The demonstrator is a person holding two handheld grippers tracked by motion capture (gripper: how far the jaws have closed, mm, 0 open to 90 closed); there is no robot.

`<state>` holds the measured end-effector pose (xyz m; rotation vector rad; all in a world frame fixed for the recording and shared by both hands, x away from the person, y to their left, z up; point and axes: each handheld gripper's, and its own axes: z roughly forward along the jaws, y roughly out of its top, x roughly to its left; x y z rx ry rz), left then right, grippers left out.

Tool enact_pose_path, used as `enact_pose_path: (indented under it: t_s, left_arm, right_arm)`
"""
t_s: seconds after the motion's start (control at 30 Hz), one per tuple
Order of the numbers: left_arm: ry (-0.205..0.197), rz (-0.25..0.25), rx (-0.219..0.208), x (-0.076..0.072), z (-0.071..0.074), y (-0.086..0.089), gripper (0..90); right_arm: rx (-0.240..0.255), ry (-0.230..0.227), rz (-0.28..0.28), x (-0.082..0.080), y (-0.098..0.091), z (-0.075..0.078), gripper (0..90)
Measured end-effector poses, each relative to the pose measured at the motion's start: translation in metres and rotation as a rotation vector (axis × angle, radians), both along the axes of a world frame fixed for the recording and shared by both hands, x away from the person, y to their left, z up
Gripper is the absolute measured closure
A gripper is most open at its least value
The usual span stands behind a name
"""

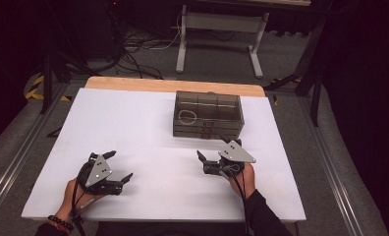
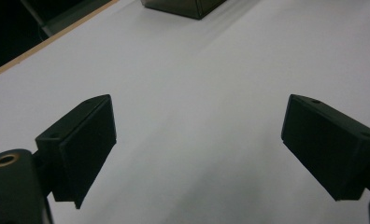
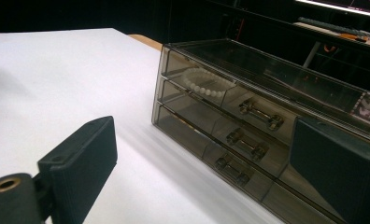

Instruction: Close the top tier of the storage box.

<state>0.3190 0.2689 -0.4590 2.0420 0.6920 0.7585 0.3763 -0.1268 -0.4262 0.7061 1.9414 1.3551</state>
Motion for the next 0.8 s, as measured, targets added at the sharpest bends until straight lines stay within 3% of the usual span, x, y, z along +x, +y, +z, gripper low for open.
enact_pose_path:
  t_s: [0.8]
  left_arm:
    - [0.001, -0.002, 0.001, 0.000, 0.000, 0.000, 11.0]
  right_arm:
    - [-0.023, -0.015, -0.007, -0.017, -0.017, 0.001, 8.8]
